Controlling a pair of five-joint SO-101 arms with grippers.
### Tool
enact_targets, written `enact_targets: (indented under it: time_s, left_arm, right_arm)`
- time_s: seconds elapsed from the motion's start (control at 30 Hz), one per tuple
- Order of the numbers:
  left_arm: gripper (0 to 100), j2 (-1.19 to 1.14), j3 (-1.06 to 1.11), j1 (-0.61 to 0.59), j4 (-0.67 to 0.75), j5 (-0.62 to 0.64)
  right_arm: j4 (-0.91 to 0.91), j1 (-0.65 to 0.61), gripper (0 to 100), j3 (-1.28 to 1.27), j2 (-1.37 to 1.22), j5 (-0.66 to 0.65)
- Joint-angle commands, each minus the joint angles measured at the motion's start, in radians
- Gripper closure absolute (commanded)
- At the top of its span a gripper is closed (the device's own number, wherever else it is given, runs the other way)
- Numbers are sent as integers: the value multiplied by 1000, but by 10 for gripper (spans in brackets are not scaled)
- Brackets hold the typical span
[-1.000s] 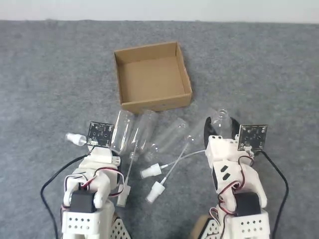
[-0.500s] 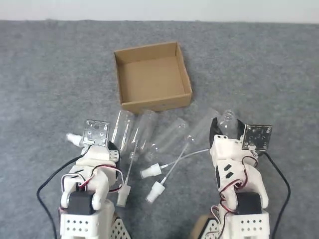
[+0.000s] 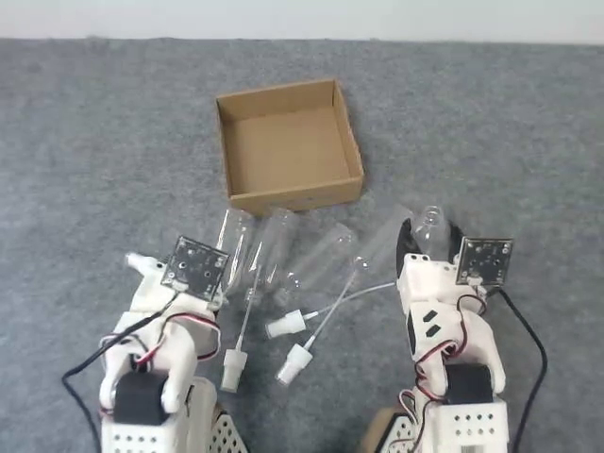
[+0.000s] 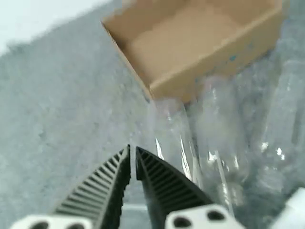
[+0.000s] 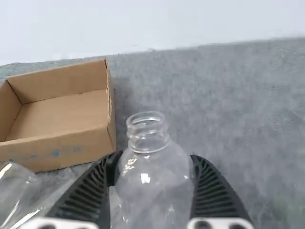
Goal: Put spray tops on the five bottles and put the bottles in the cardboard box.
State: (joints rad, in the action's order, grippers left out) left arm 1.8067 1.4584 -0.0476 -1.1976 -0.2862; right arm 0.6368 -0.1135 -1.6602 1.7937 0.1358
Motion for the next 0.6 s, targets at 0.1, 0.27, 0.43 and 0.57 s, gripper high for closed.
enact_targets:
  time_s: [0.1, 0.27, 0.43, 0.57]
  left_arm:
    - [980, 11, -142, -3, -43, -37]
    - [980, 0, -147, -5, -52, -86]
    - [928, -175, -245, -5, -87, -86]
    - [890, -410, -380, -5, -147, -84]
  right_arm:
    - [-58, 15, 928, -21, 22, -74]
    - [-58, 15, 928, -21, 22, -75]
    - [-58, 15, 928, -21, 22, -77]
    - [-56, 15, 928, -21, 22, -77]
